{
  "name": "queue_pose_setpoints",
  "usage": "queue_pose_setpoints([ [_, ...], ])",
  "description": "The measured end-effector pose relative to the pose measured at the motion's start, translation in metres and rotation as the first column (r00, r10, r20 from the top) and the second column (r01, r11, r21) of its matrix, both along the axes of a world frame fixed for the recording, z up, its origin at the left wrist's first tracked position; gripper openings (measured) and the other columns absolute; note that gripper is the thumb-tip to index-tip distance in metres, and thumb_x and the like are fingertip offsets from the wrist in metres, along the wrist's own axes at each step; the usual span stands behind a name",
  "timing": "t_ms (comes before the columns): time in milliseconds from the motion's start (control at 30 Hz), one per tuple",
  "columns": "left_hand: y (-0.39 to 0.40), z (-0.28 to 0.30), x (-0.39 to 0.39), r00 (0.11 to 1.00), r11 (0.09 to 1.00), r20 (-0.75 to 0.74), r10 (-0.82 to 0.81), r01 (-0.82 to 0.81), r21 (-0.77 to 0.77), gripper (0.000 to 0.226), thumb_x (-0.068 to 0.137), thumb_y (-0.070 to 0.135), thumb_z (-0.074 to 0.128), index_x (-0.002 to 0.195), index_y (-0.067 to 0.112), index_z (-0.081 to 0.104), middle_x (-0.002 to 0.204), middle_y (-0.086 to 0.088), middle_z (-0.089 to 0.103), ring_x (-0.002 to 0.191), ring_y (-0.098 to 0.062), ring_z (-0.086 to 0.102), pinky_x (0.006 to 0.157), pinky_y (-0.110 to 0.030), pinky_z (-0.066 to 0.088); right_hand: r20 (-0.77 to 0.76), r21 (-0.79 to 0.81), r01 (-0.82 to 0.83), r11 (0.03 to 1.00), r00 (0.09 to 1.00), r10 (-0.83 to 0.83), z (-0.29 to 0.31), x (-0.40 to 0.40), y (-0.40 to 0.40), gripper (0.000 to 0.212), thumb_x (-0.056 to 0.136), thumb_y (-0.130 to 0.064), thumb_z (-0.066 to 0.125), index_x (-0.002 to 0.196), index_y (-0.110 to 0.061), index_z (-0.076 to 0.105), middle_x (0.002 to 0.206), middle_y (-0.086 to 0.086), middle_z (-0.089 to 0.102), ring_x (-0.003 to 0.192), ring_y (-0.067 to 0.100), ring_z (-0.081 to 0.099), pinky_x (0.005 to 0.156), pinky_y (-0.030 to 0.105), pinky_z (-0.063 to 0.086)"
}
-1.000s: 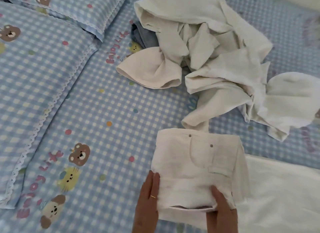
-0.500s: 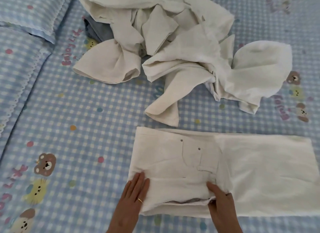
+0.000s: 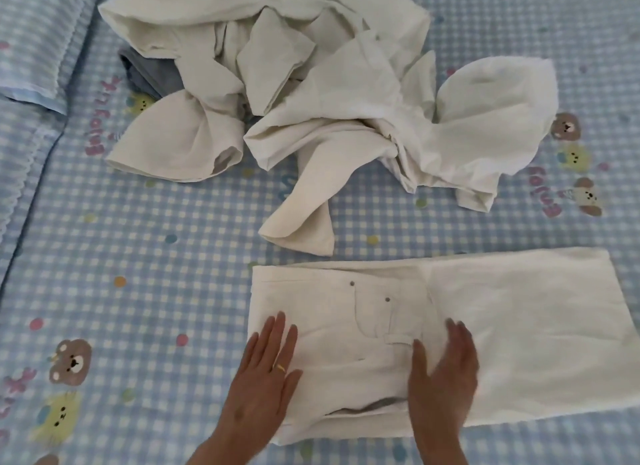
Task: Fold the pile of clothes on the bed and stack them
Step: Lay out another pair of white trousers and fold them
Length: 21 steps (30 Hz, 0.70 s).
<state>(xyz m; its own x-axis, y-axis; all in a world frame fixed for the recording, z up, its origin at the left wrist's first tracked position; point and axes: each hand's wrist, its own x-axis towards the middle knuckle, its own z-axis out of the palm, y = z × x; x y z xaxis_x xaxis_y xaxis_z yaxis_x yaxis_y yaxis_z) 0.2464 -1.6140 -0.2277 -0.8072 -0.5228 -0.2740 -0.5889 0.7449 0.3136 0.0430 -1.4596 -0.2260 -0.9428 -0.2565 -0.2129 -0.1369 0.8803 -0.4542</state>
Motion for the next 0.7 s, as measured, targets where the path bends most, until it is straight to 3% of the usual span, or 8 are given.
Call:
queue_pose_setpoints([
  [67, -0.02, -0.009, -0.027, 0.991, 0.991, 0.036, 0.125, -0.123, -0.042, 0.062, 0.099, 0.046, 0.013, 0.145, 0.008, 0.029, 0.154, -0.015, 0.022, 0.144, -0.026, 0.013, 0.116, -0.04, 0.008, -0.085, 0.172, -0.415, 0.893, 0.897, 0.434, -0.008, 0.01, -0.016, 0.06, 0.092, -0.045, 0.036, 0.146, -0.019, 0.035, 0.154, 0.011, 0.03, 0.142, 0.031, 0.027, 0.113, 0.053, 0.016],
  [133, -0.032, -0.028, -0.042, 0.982, 0.984, 0.089, 0.167, -0.161, -0.07, 0.068, 0.097, 0.051, 0.01, 0.146, 0.007, 0.027, 0.155, -0.016, 0.02, 0.144, -0.026, 0.012, 0.116, -0.041, 0.007, 0.014, 0.277, -0.556, 0.784, 0.818, 0.576, -0.026, 0.008, -0.021, 0.063, 0.09, -0.049, 0.027, 0.145, -0.02, 0.036, 0.155, 0.009, 0.025, 0.143, 0.029, 0.025, 0.111, 0.06, 0.021],
  [200, -0.036, -0.055, -0.044, 0.979, 0.988, 0.144, 0.147, -0.138, -0.071, 0.07, 0.096, 0.054, 0.012, 0.148, 0.008, 0.021, 0.157, -0.015, 0.014, 0.145, -0.027, 0.011, 0.116, -0.043, 0.008, 0.06, 0.316, -0.567, 0.761, 0.812, 0.58, -0.049, -0.001, -0.018, 0.063, 0.09, -0.05, 0.027, 0.145, -0.021, 0.037, 0.156, 0.007, 0.023, 0.144, 0.027, 0.023, 0.108, 0.062, 0.026],
  [300, -0.035, -0.075, -0.042, 0.975, 0.991, 0.178, 0.131, -0.122, -0.063, 0.072, 0.096, 0.054, 0.015, 0.149, 0.007, 0.016, 0.157, -0.015, 0.01, 0.146, -0.029, 0.012, 0.116, -0.045, 0.01, 0.076, 0.303, -0.586, 0.752, 0.801, 0.593, -0.068, -0.004, -0.018, 0.063, 0.09, -0.05, 0.031, 0.146, -0.02, 0.035, 0.156, 0.007, 0.023, 0.144, 0.024, 0.018, 0.109, 0.061, 0.021],
  [433, -0.019, -0.05, -0.063, 0.978, 0.984, 0.114, 0.173, -0.176, 0.015, 0.07, 0.098, 0.048, 0.007, 0.147, -0.001, 0.018, 0.155, -0.017, 0.012, 0.146, -0.024, 0.009, 0.118, -0.034, 0.002, 0.053, 0.216, -0.633, 0.743, 0.768, 0.638, -0.059, -0.01, -0.011, 0.06, 0.095, -0.048, 0.026, 0.149, -0.02, 0.028, 0.156, 0.007, 0.025, 0.145, 0.021, 0.013, 0.109, 0.055, 0.018],
  [567, 0.043, -0.026, -0.14, 0.985, 0.983, -0.032, -0.171, 0.173, 0.064, 0.056, 0.096, 0.033, 0.028, 0.145, 0.005, 0.03, 0.154, -0.015, 0.025, 0.143, -0.025, 0.02, 0.114, -0.036, 0.014, 0.051, 0.173, -0.623, 0.763, 0.779, 0.625, -0.057, -0.058, 0.037, 0.058, 0.099, -0.046, 0.013, 0.148, -0.017, 0.029, 0.156, 0.005, 0.025, 0.144, 0.021, 0.018, 0.112, 0.051, 0.016],
  [700, 0.07, -0.026, -0.244, 0.971, 0.971, -0.025, -0.237, 0.236, -0.018, 0.053, 0.094, 0.028, 0.03, 0.14, 0.004, 0.041, 0.149, -0.014, 0.034, 0.138, -0.029, 0.034, 0.114, -0.046, 0.02, 0.069, 0.258, -0.668, 0.698, 0.733, 0.676, -0.069, -0.141, 0.107, 0.056, 0.099, -0.046, 0.017, 0.148, -0.021, 0.028, 0.157, 0.003, 0.025, 0.145, 0.019, 0.018, 0.114, 0.048, 0.019],
])
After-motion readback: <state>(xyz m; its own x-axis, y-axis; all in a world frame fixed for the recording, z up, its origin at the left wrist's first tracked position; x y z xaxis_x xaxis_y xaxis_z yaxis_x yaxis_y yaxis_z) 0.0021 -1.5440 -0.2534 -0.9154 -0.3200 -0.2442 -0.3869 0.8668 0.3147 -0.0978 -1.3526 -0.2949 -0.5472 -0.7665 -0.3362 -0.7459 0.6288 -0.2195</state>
